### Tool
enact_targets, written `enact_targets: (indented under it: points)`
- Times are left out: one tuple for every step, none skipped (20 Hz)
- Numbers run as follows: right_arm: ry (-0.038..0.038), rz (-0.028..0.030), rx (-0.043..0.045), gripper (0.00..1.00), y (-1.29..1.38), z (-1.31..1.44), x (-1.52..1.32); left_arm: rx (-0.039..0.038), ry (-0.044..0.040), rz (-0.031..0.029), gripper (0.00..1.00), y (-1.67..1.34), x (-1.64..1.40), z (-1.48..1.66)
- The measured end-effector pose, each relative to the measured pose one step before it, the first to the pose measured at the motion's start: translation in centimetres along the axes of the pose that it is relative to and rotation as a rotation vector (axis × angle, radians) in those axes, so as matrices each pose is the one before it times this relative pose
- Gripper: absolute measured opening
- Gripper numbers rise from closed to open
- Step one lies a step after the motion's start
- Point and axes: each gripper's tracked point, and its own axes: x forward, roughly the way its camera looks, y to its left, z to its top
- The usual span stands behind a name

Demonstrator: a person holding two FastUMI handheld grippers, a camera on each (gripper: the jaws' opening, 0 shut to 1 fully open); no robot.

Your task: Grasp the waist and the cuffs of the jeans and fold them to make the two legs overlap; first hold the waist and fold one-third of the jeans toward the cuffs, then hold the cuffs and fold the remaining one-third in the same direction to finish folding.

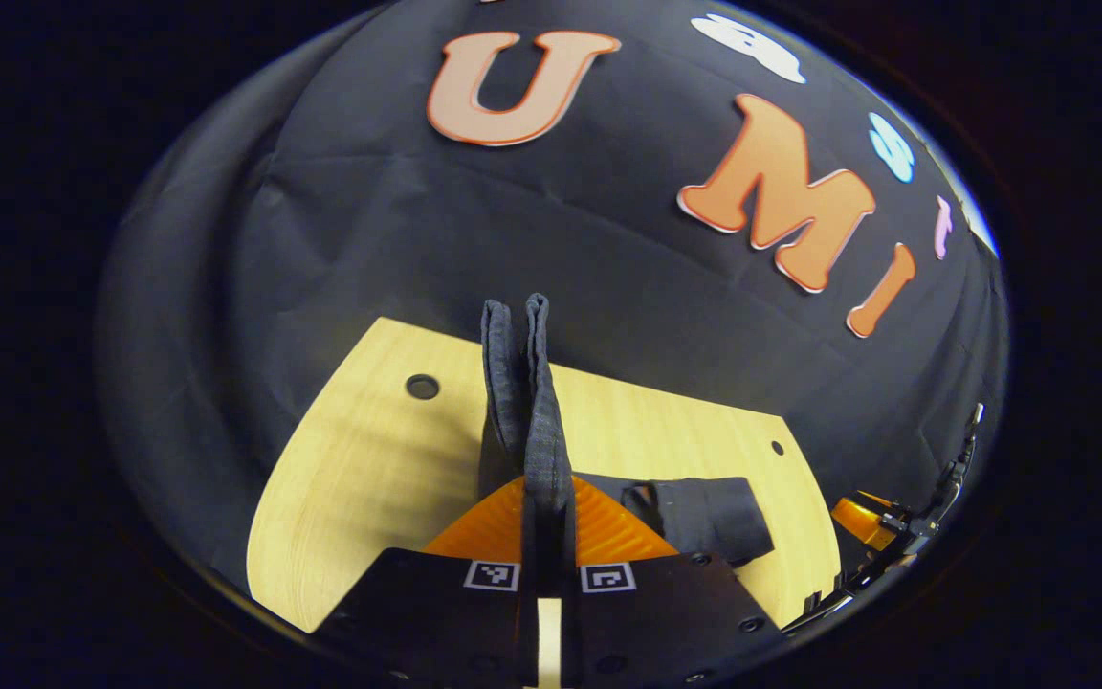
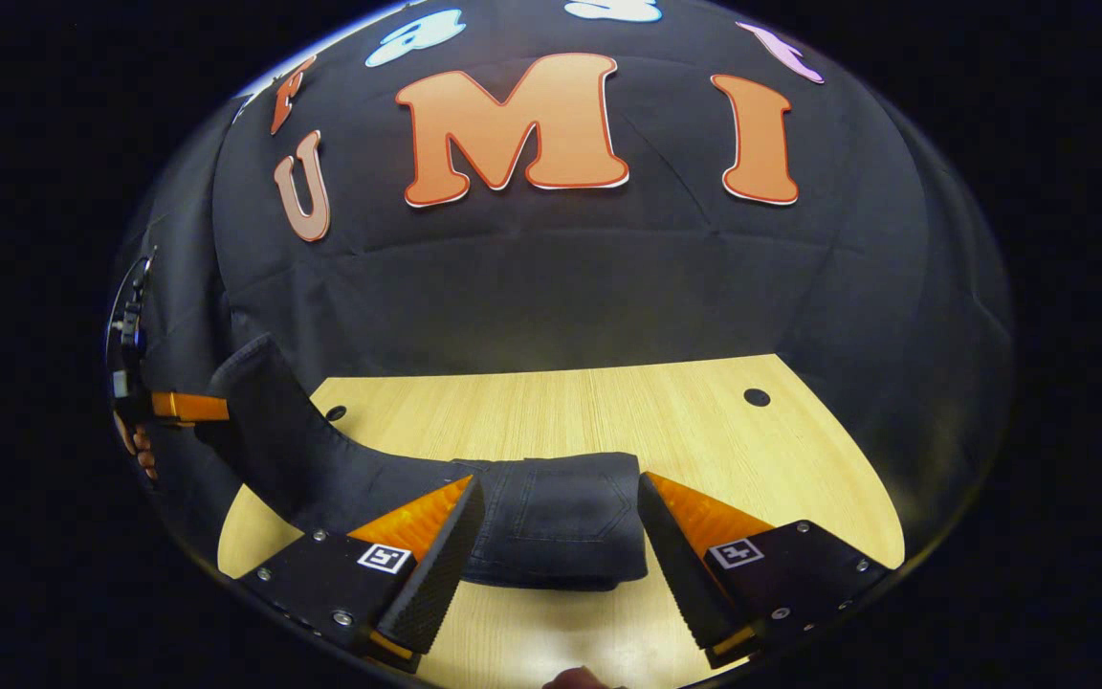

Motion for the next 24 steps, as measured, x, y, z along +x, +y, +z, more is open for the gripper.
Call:
enact_targets:
  points:
    - [-0.00353, -0.00094, -0.00709, 0.98, -0.522, 0.065, -0.052, 0.01682, -0.00429, -0.01476, 0.09, -1.916, 0.403, 0.244]
    - [-0.00568, -0.00244, -0.00359, 0.97, -0.622, 0.051, -0.121, 0.01410, -0.00182, -0.01250, 0.09, -1.670, 0.063, 0.047]
    - [-0.00467, 0.00070, 0.00049, 0.98, -0.589, 0.072, -0.003, 0.01197, -0.00244, -0.01029, 0.09, -1.698, 0.134, 0.108]
    - [-0.00373, -0.00016, 0.00447, 0.97, -0.635, 0.063, -0.178, 0.01014, 0.00118, -0.01197, 0.09, -1.631, 0.367, 0.028]
    - [-0.00777, 0.00234, 0.00635, 0.97, -0.552, 0.114, -0.070, 0.00540, -0.00396, -0.01236, 0.09, -1.508, 0.309, 0.024]
    - [-0.00348, -0.00005, 0.00433, 0.97, -0.675, 0.074, -0.075, 0.00576, 0.00058, -0.01153, 0.08, -1.371, 0.126, 0.025]
    - [-0.00462, 0.00167, 0.00420, 0.98, -0.742, 0.098, -0.066, 0.00091, -0.00020, -0.00702, 0.08, -1.334, 0.283, -0.096]
    - [-0.00134, -0.00026, 0.00103, 0.98, -0.589, 0.064, -0.037, 0.00483, 0.00492, -0.01408, 0.09, -1.419, 0.321, -0.012]
    - [-0.00342, -0.00078, 0.00298, 0.98, -0.774, 0.054, -0.076, 0.00904, 0.00055, -0.00587, 0.09, -1.116, 0.395, -0.240]
    - [-0.00276, 0.00134, 0.00406, 0.98, -0.737, -0.053, -0.027, 0.00879, 0.00765, -0.00773, 0.09, -1.233, 0.484, -0.229]
    - [-0.00104, -0.00119, 0.00461, 0.98, -0.740, 0.011, 0.069, 0.00465, 0.00551, -0.00277, 0.09, -1.196, 0.688, -0.335]
    - [0.00005, 0.00110, 0.00481, 0.97, -0.503, 0.023, 0.012, 0.00147, 0.01171, -0.01064, 0.09, -1.185, 0.703, -0.374]
    - [0.00075, -0.00264, 0.00547, 0.98, -0.799, -0.021, 0.055, 0.00139, 0.00980, -0.00211, 0.09, -0.916, 0.864, -0.588]
    - [-0.00213, 0.00039, 0.00797, 0.98, -0.643, 0.026, -0.078, 0.00526, 0.01350, -0.00756, 0.09, -1.062, 0.619, -0.449]
    - [-0.00537, 0.00083, 0.00390, 0.97, -0.590, -0.075, -0.107, 0.00504, 0.00565, -0.00390, 0.09, -0.964, 0.845, -0.483]
    - [-0.00164, -0.00407, 0.00042, 0.97, -0.569, -0.099, -0.059, 0.00596, 0.01376, -0.00909, 0.09, -0.901, 0.992, -0.471]
    - [0.00241, -0.00042, -0.00037, 0.98, -0.608, -0.276, -0.135, 0.00451, 0.01389, -0.00503, 0.09, -1.009, 0.984, -0.602]
    - [0.00604, -0.00272, 0.00089, 0.97, -0.532, -0.195, -0.050, 0.00779, 0.01180, -0.00681, 0.09, -0.899, 0.805, -0.482]
    - [0.00550, -0.00009, 0.00296, 0.97, -0.467, -0.288, 0.101, 0.00425, 0.02009, -0.00578, 0.09, -0.918, 0.934, -0.590]
    - [0.00193, -0.00340, 0.00349, 0.98, -0.527, -0.132, -0.117, 0.00669, 0.01494, -0.00883, 0.09, -0.780, 0.872, -0.446]
    - [0.00429, -0.00312, 0.00471, 0.98, -0.501, -0.180, 0.078, 0.00535, 0.02039, -0.00531, 0.09, -0.737, 0.983, -0.733]
    - [0.00066, -0.00384, 0.00406, 0.98, -0.470, -0.153, -0.113, 0.00679, 0.01842, -0.00788, 0.10, -0.805, 0.832, -0.645]
    - [0.00033, -0.00653, 0.00188, 0.98, -0.458, -0.025, 0.087, 0.00808, 0.01641, -0.00680, 0.09, -0.783, 0.993, -0.598]
    - [0.00103, -0.00175, 0.00052, 0.98, -0.364, -0.096, -0.100, 0.00920, 0.01811, -0.00628, 0.09, -0.683, 0.811, -0.558]
